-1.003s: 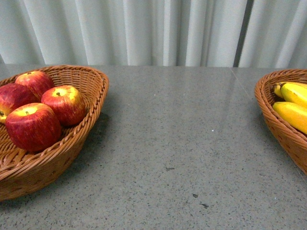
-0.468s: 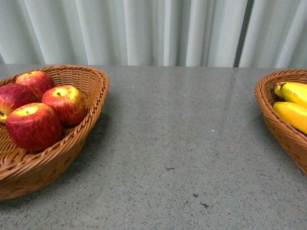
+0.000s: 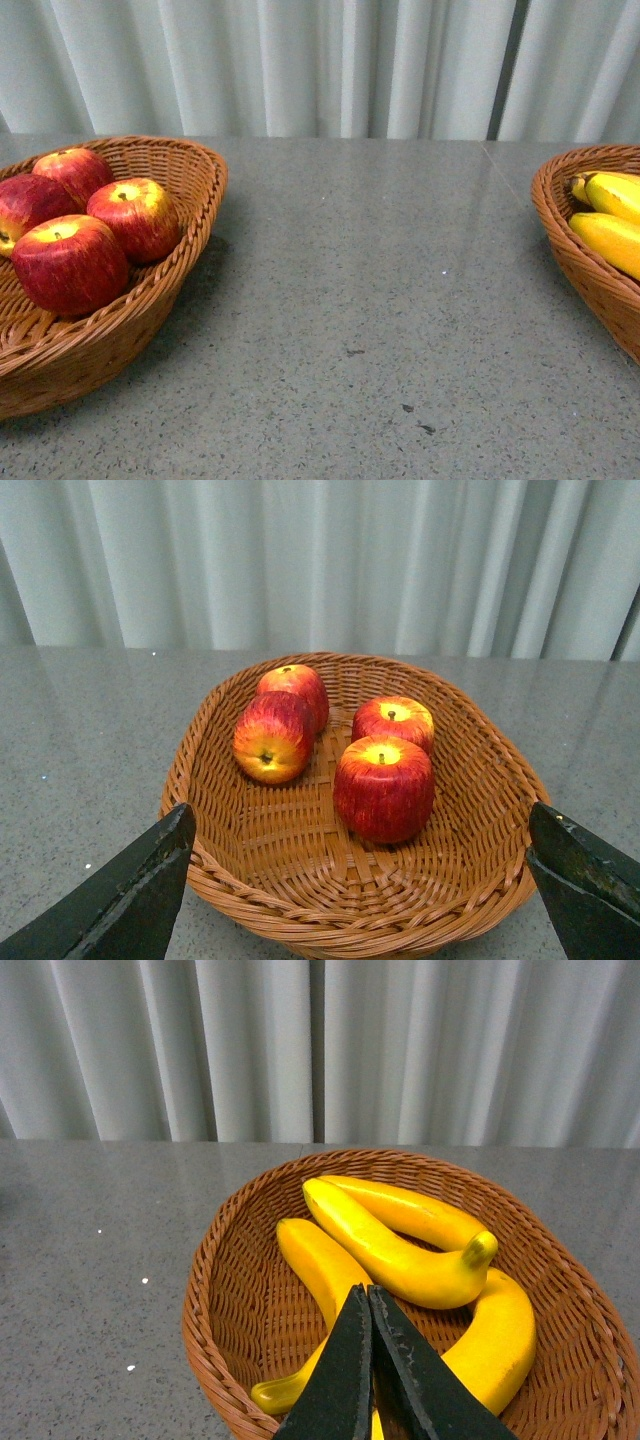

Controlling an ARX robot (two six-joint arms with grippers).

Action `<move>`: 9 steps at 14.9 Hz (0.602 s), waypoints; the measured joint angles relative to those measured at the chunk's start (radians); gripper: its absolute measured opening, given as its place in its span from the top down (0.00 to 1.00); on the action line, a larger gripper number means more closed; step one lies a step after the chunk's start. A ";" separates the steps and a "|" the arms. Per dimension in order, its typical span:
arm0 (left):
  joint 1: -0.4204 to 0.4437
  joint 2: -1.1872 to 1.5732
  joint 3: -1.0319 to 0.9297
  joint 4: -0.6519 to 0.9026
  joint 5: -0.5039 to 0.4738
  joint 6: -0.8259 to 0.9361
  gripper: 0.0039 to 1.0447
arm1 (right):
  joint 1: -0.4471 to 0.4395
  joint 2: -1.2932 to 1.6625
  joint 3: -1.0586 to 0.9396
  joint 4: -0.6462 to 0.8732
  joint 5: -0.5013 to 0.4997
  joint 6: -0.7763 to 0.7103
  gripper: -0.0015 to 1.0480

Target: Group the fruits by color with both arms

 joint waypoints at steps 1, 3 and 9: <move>0.000 0.000 0.000 0.000 0.000 0.000 0.06 | 0.000 -0.018 0.000 -0.017 0.000 0.000 0.98; 0.000 0.000 0.000 0.000 0.000 0.000 0.06 | 0.000 -0.090 0.001 -0.123 0.001 0.001 0.98; 0.000 0.000 0.000 0.000 0.000 0.000 0.06 | 0.000 -0.201 0.001 -0.211 0.003 0.003 0.98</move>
